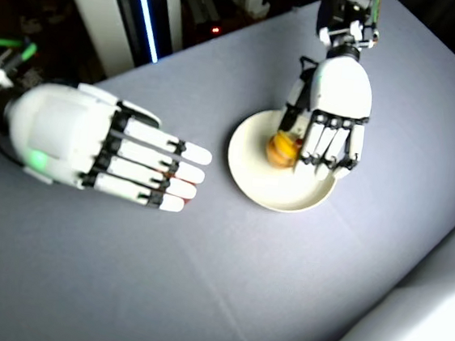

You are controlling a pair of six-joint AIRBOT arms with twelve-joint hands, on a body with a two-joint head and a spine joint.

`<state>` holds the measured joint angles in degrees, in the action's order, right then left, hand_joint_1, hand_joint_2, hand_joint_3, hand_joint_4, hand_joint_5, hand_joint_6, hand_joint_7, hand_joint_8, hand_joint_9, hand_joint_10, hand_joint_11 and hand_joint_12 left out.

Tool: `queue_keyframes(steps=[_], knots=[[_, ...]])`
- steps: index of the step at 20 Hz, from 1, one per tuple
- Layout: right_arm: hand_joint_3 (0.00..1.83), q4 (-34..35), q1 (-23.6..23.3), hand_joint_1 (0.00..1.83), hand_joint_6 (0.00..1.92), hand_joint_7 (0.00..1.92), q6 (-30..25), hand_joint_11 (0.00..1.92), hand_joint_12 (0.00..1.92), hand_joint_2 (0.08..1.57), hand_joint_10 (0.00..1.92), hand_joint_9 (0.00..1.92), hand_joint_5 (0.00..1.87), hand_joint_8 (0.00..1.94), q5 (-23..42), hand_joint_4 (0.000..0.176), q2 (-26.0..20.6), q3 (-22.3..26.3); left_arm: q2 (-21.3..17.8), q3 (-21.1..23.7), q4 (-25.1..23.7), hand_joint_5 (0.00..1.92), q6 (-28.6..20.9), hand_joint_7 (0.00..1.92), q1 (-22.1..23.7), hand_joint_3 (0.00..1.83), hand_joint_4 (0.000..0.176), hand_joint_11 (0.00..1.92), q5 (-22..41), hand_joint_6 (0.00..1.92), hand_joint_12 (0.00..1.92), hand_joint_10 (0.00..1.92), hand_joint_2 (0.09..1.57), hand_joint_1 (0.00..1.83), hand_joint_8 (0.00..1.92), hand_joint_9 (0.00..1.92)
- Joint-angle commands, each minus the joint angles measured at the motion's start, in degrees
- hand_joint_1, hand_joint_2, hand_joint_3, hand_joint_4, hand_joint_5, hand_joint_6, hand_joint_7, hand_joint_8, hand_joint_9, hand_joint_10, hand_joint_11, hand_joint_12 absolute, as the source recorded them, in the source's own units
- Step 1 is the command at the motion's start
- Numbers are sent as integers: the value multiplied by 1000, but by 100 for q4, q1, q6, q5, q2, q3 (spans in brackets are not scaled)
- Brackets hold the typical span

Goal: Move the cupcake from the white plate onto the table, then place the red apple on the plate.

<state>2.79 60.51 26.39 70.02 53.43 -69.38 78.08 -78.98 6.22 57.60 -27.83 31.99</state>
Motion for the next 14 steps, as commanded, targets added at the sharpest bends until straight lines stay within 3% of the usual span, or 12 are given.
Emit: queue_keyframes(steps=[1, 2, 3, 4, 5, 7, 9, 10, 12, 13, 14], knots=[[0, 168, -64, 772, 7, 299, -47, 28, 692, 1225, 9, 279, 220, 10, 675, 0, -13, -32, -23, -15, -46, 984, -11, 1124, 92, 0, 0, 455, 707, 881, 1040, 1184, 1084, 1373, 714, 933], [0, 168, -64, 775, 2, 320, -51, 67, 673, 1217, 6, 305, 239, 3, 675, 0, -13, -32, -41, -13, -46, 1010, -38, 1111, 107, 5, 1, 488, 748, 891, 1038, 618, 1077, 1263, 783, 983], [0, 168, -64, 792, 1, 325, -61, 71, 667, 1215, 4, 308, 245, 2, 675, 0, -13, -32, -102, 1, -42, 1018, -77, 1037, 130, 0, 37, 317, 829, 901, 1095, 333, 1093, 1228, 904, 953], [2, 168, -62, 805, 1, 321, -70, 67, 664, 1220, 3, 308, 247, 0, 674, 0, -13, -31, -177, 40, -5, 1046, -81, 1028, 137, 1, 42, 274, 920, 885, 1121, 187, 1088, 1226, 897, 952], [3, 168, -59, 787, 0, 316, -78, 69, 667, 1223, 2, 309, 244, 0, 673, 0, -13, -29, -279, 98, 27, 1109, -81, 1080, 137, 0, 35, 466, 1021, 742, 1220, 198, 1064, 1241, 853, 1082], [1, 170, -59, 777, 3, 312, -104, 81, 675, 1222, 3, 313, 251, 0, 673, 0, -14, -17, -621, 311, 55, 1089, -85, 1100, 135, 0, 39, 500, 1316, 787, 1264, 145, 1064, 1239, 804, 1095], [0, 179, -54, 769, 4, 310, -124, 98, 693, 1221, 7, 325, 257, 2, 672, 0, -15, 2, -1021, 585, 53, 1050, -84, 1094, 52, 0, 38, 710, 1640, 847, 1389, 179, 1074, 1234, 818, 1201], [0, 187, -42, 768, 5, 312, -131, 101, 696, 1218, 8, 331, 260, 3, 672, 0, -16, 10, -1259, 738, 54, 1023, -85, 1138, -53, 0, 17, 733, 1809, 875, 1319, 190, 1071, 1239, 762, 1228], [0, 208, -31, 750, 3, 310, -133, 97, 698, 1212, 8, 334, 260, 1, 672, 0, -26, 34, -1693, 1054, 116, 982, -77, 1163, -343, 0, 0, 720, 2134, 934, 1152, 128, 1075, 1241, 724, 1218], [0, 222, -19, 756, 2, 312, -134, 87, 696, 1214, 6, 333, 257, 2, 672, 0, -39, 44, -1842, 1149, 165, 1022, -52, 1121, -492, 2, 14, 643, 2222, 864, 1113, 87, 1073, 1238, 803, 1172], [0, 237, 4, 777, 0, 300, -137, 64, 728, 1216, 1, 329, 256, 0, 673, 0, -51, 55, -2005, 1253, 274, 1039, 10, 1119, -678, 0, 0, 609, 2275, 818, 1029, 885, 1074, 1356, 782, 983]])
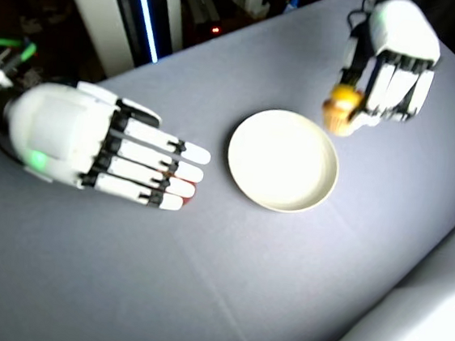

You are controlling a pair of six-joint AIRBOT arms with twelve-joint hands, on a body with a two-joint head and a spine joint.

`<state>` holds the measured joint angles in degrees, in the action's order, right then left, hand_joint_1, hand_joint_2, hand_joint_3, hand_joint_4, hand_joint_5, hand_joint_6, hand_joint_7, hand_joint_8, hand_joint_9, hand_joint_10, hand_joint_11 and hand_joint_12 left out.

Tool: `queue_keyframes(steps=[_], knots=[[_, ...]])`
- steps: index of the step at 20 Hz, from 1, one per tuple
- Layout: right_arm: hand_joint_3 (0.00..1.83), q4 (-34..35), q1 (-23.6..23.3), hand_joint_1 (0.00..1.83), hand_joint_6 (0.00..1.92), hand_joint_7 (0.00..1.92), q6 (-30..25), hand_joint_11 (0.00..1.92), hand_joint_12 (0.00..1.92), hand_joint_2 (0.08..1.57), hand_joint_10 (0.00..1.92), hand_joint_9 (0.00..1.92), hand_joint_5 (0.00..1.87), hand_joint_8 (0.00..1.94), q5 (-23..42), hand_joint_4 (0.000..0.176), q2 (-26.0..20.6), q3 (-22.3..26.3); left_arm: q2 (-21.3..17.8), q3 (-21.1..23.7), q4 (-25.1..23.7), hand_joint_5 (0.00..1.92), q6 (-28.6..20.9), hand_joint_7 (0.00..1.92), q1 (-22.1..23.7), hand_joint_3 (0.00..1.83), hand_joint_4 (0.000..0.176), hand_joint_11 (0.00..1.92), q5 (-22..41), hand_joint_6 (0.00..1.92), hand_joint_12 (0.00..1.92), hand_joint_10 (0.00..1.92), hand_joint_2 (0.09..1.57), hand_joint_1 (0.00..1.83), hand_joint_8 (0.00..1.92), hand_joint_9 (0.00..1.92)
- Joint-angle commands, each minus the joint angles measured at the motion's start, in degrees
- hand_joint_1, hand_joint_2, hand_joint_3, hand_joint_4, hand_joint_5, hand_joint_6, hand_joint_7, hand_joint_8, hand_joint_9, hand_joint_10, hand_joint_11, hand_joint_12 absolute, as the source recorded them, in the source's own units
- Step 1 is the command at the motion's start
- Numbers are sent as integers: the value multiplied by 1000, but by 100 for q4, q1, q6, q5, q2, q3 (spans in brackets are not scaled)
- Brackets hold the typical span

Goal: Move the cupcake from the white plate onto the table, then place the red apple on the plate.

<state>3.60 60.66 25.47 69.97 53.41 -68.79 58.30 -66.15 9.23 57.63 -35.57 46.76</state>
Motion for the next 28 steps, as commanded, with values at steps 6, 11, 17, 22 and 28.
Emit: queue_keyframes(steps=[6, 11, 17, 22, 28], knots=[[0, 164, 18, 803, 3, 338, -60, 99, 701, 1196, 2, 351, 294, 1, 674, 0, -49, -1, -98, 71, 698, 997, 122, 1148, -740, 0, 0, 667, 731, 934, 883, 1112, 1074, 1387, 671, 927], [1, 164, 65, 819, 1, 338, -64, 72, 686, 1200, 0, 333, 302, 0, 673, 0, -48, -2, 104, -71, 991, 1076, 392, 1123, -862, 0, 22, 374, 369, 782, 1304, 327, 1060, 1245, 796, 960], [1, 178, 110, 764, 0, 325, -67, 79, 693, 1197, 2, 333, 289, 1, 671, 0, -48, -3, -64, 42, 1183, 707, 427, 690, -1048, 0, 0, 69, 614, 2, 968, 0, 932, 1176, 0, 600], [2, 181, 137, 801, 3, 328, -73, 71, 687, 1205, 2, 329, 299, 4, 670, 0, -48, -2, -169, 153, 1238, 466, 427, 427, -1142, 0, 78, 0, 833, 0, 763, 0, 941, 1124, 0, 375], [0, 65, 158, 911, 0, 244, -85, 31, 724, 1120, 4, 254, 225, 0, 462, 44, -49, -58, -329, 424, 1126, 149, 427, 102, -1197, 0, 175, 0, 1308, 3, 250, 5, 915, 1046, 3, 73]])
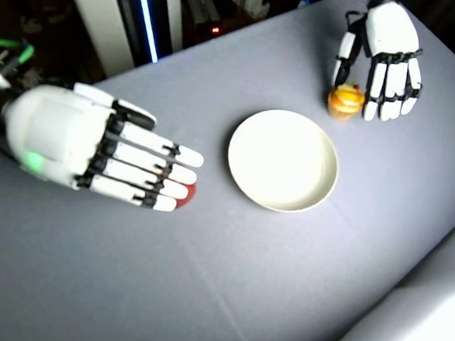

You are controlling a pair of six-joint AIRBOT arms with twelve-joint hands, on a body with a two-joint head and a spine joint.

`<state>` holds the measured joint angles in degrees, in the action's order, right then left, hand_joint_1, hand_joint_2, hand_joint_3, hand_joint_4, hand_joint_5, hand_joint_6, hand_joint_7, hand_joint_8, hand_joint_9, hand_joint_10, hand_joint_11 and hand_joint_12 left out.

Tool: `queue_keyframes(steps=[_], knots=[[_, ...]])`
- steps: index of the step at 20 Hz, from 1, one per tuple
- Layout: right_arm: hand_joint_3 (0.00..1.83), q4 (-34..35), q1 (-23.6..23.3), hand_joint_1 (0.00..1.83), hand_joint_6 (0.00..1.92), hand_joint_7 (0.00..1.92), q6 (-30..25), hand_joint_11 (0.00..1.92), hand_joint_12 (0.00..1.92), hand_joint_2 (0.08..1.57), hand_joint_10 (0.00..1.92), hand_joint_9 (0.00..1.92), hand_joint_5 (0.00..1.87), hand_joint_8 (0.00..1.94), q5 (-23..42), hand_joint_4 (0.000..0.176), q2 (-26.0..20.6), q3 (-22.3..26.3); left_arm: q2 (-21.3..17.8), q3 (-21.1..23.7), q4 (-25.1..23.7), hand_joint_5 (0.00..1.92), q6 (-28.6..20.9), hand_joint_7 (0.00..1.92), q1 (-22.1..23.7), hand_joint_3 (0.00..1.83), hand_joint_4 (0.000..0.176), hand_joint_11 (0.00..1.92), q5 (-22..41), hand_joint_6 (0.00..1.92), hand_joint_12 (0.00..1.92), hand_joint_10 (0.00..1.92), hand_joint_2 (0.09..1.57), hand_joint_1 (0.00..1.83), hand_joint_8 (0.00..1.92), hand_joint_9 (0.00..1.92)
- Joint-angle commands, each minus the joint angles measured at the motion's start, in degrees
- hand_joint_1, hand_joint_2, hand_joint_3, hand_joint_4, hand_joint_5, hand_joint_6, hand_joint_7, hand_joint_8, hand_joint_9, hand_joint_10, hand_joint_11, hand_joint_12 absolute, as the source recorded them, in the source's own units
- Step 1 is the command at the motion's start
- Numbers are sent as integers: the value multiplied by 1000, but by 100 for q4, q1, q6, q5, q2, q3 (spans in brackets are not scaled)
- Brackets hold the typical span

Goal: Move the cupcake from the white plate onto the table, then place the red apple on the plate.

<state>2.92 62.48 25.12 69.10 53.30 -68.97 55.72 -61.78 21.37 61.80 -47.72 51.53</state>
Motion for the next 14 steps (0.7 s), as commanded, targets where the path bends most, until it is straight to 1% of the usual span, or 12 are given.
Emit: queue_keyframes(steps=[1, 2, 3, 4, 5, 7, 8, 9, 11, 12, 13, 14], knots=[[0, 85, -25, 911, 0, 244, -50, 31, 724, 1120, 4, 254, 225, 0, 466, 44, -39, -74, -105, 39, -115, 149, 10, 102, -1, 0, 175, 0, 913, 3, 250, 5, 915, 1046, 3, 73], [0, -20, -91, 961, 0, 200, -50, 5, 672, 1106, 0, 208, 193, 0, 266, 51, -40, -127, -196, 180, -200, 70, 10, 24, -52, 0, 176, 0, 1144, 3, 49, 0, 910, 1028, 0, 14], [0, -95, -159, 1000, 0, 180, -50, 0, 601, 1064, 0, 182, 175, 0, 131, 72, -40, -162, -253, 259, -255, 25, 10, 4, -79, 0, 176, 4, 1270, 0, 12, 0, 893, 1014, 0, 2], [0, -221, -265, 993, 1, 174, -50, 0, 620, 1008, 1, 182, 175, 0, -98, 87, -40, -213, -330, 381, -341, 4, 9, 0, -117, 0, 176, 28, 1467, 0, 15, 0, 892, 973, 0, 0], [0, -336, -351, 993, 2, 179, -50, 0, 670, 965, 4, 193, 186, 1, -314, 87, -37, -268, -401, 487, -410, 0, 8, 0, -157, 0, 176, 11, 1647, 0, 6, 0, 894, 963, 0, 0], [0, -642, -604, 927, 0, 227, -50, 16, 751, 917, 14, 265, 177, 2, -802, 99, 3, -384, -509, 668, -543, 0, 6, 0, -225, 0, 176, 0, 1959, 0, 0, 0, 884, 880, 0, 0], [0, -770, -708, 892, 0, 277, -50, 78, 738, 892, 11, 327, 183, 1, -993, 125, 45, -447, -543, 727, -590, 0, -13, 0, -255, 0, 176, 0, 2080, 0, 0, 0, 896, 894, 0, 0], [0, -903, -844, 987, 4, 284, -51, 119, 654, 870, 9, 343, 198, 8, -1229, 109, 110, -527, -568, 770, -633, 1, -67, 0, -287, 1, 162, 50, 2217, 0, 23, 0, 897, 867, 0, 0], [0, -1123, -1060, 1006, 5, 293, -55, 126, 653, 869, 9, 345, 203, 11, -1591, 112, 211, -664, -616, 822, -671, 0, -153, 0, -335, 3, 164, 63, 2422, 0, 30, 0, 900, 834, 0, 0], [1, -1319, -1214, 1040, 4, 355, -60, 200, 692, 875, 15, 415, 233, 9, -1837, 97, 264, -735, -654, 854, -689, 0, -170, 0, -355, 7, 158, 51, 2500, 0, 26, 0, 910, 808, 0, 0], [0, -1511, -1355, 1107, 2, 514, -60, 570, 752, 888, 40, 717, 389, 5, -2041, 64, 318, -786, -686, 887, -707, 0, -172, 0, -380, 8, 156, 19, 2588, 0, 14, 0, 921, 823, 0, 0], [2, -1717, -1512, 1170, 11, 672, -60, 747, 783, 916, 55, 919, 576, 18, -2221, 40, 387, -833, -703, 910, -713, 0, -172, 0, -398, 8, 160, 15, 2640, 0, 12, 0, 923, 836, 0, 0]])
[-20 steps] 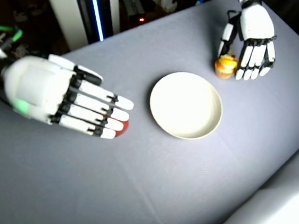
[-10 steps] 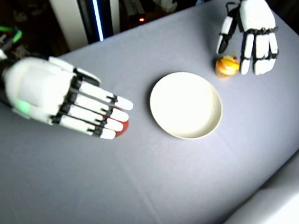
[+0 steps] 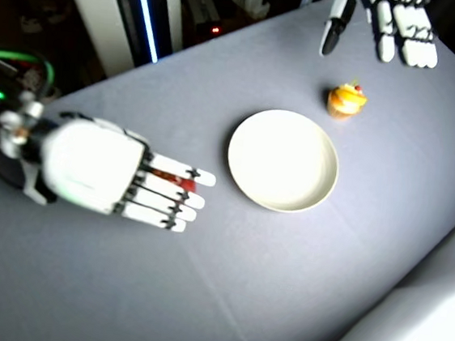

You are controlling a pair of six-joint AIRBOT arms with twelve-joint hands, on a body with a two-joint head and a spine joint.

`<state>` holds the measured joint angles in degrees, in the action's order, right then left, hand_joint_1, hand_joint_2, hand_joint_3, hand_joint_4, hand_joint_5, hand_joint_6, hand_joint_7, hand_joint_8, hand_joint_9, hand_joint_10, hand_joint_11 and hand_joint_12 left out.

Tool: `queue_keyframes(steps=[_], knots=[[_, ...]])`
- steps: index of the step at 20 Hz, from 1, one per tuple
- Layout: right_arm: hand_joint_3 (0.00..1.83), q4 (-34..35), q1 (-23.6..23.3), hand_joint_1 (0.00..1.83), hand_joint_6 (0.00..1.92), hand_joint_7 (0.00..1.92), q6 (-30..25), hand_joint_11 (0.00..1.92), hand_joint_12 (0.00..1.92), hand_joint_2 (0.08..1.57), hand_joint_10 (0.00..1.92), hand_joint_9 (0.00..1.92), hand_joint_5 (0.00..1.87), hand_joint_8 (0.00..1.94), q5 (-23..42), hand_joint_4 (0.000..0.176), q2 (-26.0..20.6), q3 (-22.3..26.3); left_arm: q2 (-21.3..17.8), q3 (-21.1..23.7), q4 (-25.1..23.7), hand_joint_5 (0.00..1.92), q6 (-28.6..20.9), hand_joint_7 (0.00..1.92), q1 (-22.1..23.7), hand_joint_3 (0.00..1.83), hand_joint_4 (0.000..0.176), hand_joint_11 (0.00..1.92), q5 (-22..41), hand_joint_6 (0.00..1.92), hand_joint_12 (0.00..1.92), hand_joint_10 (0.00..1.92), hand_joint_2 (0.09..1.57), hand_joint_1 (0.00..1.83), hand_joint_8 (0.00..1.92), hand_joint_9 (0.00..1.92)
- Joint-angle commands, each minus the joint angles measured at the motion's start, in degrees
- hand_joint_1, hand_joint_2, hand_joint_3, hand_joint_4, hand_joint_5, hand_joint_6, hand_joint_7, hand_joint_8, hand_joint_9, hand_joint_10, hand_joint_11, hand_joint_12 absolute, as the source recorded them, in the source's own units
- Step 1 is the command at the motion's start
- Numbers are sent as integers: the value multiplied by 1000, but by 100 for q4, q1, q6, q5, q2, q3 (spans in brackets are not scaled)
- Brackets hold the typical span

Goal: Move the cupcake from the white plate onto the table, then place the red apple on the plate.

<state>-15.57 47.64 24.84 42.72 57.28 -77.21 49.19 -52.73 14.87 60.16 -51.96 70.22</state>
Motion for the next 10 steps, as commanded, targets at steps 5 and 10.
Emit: queue_keyframes(steps=[5, 10], knots=[[0, -62, -548, 1484, 692, 1059, 19, 737, 1451, 1082, 1102, 1003, 1035, 892, 342, 0, 112, -149, -52, 17, -56, 0, -119, 0, -48, 3, 144, 16, 804, 0, 16, 0, 920, 885, 0, 0], [1, -322, -1368, 1379, 747, 933, 40, 688, 1409, 1119, 1324, 885, 1000, 1102, 894, 0, 403, -138, -52, 55, -113, 0, -173, 0, -79, 5, 169, 0, 931, 0, 0, 0, 930, 888, 0, 0]])
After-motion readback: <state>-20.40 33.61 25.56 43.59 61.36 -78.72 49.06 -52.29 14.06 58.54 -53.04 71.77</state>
